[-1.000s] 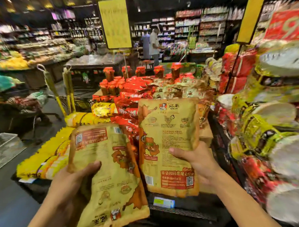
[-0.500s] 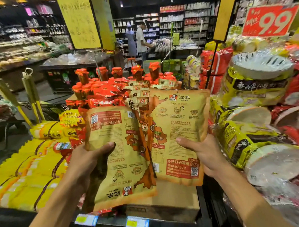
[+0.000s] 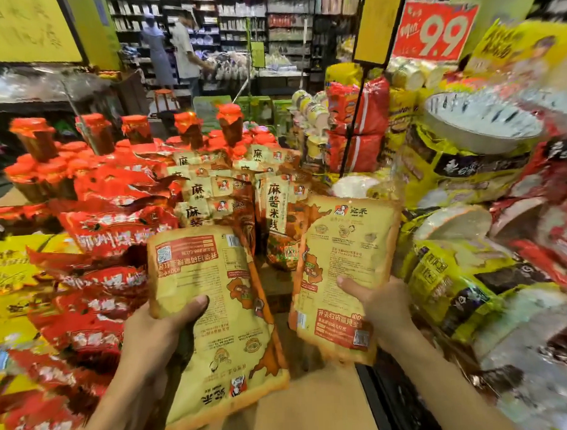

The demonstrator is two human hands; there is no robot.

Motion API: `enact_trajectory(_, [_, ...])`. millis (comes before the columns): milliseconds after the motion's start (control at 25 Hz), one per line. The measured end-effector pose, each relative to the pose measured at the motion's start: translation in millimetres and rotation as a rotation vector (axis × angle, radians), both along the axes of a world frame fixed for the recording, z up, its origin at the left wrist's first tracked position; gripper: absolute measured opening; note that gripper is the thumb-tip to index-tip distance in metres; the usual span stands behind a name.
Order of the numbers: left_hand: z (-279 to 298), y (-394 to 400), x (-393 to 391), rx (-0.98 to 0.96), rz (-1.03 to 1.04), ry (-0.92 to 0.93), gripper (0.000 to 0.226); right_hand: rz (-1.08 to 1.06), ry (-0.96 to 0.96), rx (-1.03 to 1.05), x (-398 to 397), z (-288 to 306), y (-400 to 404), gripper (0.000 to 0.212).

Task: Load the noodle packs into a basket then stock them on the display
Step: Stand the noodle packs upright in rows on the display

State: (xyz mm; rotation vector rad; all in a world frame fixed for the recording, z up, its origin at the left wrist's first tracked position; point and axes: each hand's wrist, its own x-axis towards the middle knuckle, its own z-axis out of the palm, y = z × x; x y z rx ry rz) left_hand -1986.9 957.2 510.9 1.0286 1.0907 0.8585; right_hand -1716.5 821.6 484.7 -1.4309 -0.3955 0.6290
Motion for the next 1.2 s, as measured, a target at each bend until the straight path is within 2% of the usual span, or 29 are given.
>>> enact_trajectory(120, [-16,10,5,-0.044,-0.005,-0.012,0.037,-0.15,-0.063,-0.048,4,-22,26,0.031])
enact_trajectory(360, [-41,11,22,-0.095,0.036,0.024,0.022,-0.405,-0.11,-0.103,19,-67,95,0.028])
enact_trajectory(480, [-51,8,28,-0.129,0.038,0.064,0.031,-0.521,-0.122,-0.183,15,-72,125,0.041])
enact_trajectory(560, [-55,9,32,-0.13,0.036,0.098,0.036,-0.561,-0.127,-0.212,8,-75,147,0.043])
enact_trajectory(680, [-56,10,37,-0.107,0.047,0.168,0.024,-0.514,-0.189,-0.197,-7,-87,175,0.043])
enact_trajectory(800, [-65,11,37,-0.101,0.067,0.199,0.025,-0.424,-0.259,-0.186,-11,-100,199,0.049])
enact_trajectory(920, [-70,4,38,-0.144,0.101,0.175,0.024,-0.306,-0.368,-0.263,-8,-115,209,0.058])
enact_trajectory(1080, [-68,-10,42,-0.211,0.101,0.1,0.022,-0.104,-0.463,-0.317,2,-125,191,0.085])
enact_trajectory(1200, [-80,-16,41,-0.26,0.115,0.049,0.031,0.06,-0.537,-0.253,10,-123,172,0.104])
